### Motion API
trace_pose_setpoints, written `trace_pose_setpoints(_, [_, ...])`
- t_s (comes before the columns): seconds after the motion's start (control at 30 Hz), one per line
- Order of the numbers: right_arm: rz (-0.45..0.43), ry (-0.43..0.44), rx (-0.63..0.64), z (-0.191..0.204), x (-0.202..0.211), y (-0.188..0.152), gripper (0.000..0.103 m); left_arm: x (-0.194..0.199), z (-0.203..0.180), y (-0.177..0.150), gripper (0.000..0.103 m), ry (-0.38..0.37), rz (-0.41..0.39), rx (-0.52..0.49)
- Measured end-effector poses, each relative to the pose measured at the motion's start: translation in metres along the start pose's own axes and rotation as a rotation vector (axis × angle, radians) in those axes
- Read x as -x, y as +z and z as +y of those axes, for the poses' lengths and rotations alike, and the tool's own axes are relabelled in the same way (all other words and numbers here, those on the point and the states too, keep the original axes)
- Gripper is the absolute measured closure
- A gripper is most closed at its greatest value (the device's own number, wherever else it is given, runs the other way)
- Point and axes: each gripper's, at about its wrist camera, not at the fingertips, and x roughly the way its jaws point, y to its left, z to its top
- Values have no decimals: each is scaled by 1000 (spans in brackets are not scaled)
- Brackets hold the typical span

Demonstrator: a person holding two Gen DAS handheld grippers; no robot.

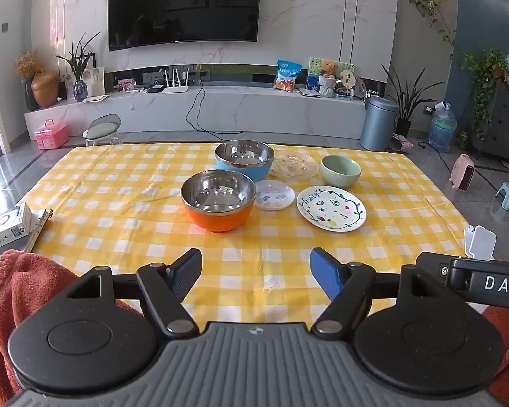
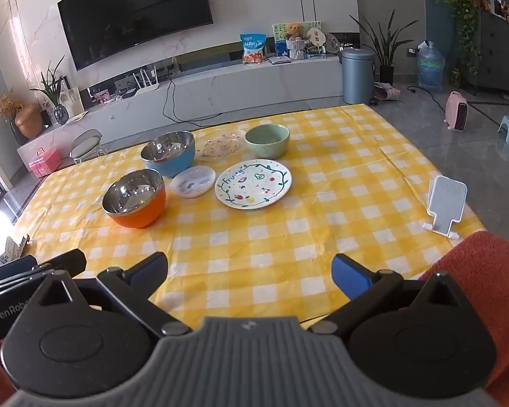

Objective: Organize plates and bowls

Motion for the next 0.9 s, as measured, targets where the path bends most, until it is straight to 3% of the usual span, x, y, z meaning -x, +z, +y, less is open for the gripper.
trace_pose_setpoints(0.9, [12,-6,0,4,-3,0,2,-3,0,0,17,-15,23,6])
